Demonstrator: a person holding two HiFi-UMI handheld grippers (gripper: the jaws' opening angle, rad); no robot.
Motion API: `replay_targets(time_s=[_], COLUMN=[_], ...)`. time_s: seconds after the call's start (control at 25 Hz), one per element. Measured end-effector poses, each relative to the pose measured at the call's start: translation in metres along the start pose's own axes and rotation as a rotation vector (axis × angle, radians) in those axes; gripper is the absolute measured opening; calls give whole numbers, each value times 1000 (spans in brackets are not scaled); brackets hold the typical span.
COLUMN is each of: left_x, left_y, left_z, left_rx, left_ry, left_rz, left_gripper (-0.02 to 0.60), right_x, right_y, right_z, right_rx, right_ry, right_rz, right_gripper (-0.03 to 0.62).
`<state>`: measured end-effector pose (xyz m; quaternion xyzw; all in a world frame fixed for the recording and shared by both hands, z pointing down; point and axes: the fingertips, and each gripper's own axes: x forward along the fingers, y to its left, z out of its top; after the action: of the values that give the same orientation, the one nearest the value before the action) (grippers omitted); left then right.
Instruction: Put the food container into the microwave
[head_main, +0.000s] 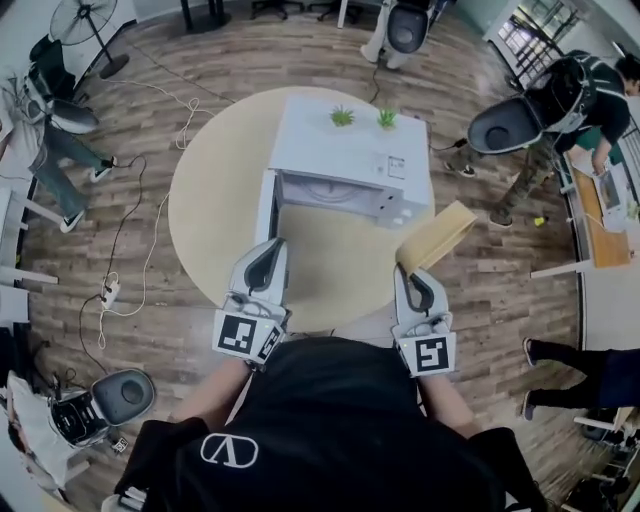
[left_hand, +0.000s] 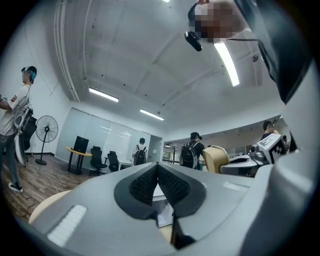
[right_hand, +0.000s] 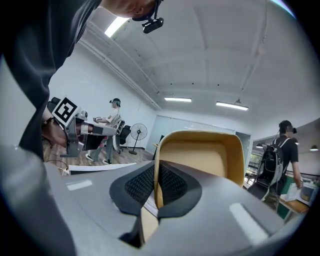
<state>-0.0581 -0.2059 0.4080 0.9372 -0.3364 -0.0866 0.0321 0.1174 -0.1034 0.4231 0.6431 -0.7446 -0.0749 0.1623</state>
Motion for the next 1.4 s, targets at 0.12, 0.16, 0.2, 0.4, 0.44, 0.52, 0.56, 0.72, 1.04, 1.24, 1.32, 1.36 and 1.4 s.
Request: replay_targets(time_s=[0.12, 0.16, 0.2, 0.4, 0.44, 0.52, 0.56, 0.72, 1.04, 1.24, 1.32, 1.36, 1.4], left_x=[11, 13, 14, 23, 24, 26, 26, 30, 36, 29, 23, 21, 18], left_y=[8, 9, 10, 15, 15, 14, 13, 9, 3, 1, 0, 0, 0], left_z=[2, 4, 6, 12, 13, 13, 13, 15, 12, 3, -3, -7, -11], left_rx=[0, 3, 8, 27, 30, 33, 36, 49, 52, 41, 31, 26, 20], left_ry=[-8, -13, -18, -35, -35, -30, -26, -20, -18, 1, 15, 24, 33], left_rz=[-10, -12, -12, 33, 44, 62, 69, 91, 118, 138, 151, 157, 162], left_gripper=[0, 0, 0, 0, 0, 0, 0, 0, 0, 0, 0, 0, 0], right_x=[15, 17, 20, 34, 36, 38, 39, 43, 57, 74, 81, 85, 89], right_y=[-3, -4, -4, -5, -6, -8, -11, -24, -35, -2, 22, 33, 45], right_z=[5, 6, 6, 7, 6, 4, 4, 4, 11, -13, -33, -45, -59], right_rx=[-17, -17, -16, -34, -42, -51, -51, -48, -86, -109, -153, -183, -219], right_ry=[-20, -20, -18, -22, -20, -12, -10, -9, -41, 44, 93, 120, 152], right_rz=[-6, -4, 0, 50, 63, 84, 91, 101, 148, 320, 427, 482, 540], right_gripper=[12, 12, 12, 12, 12, 12, 12, 12, 12, 12, 12, 12, 12])
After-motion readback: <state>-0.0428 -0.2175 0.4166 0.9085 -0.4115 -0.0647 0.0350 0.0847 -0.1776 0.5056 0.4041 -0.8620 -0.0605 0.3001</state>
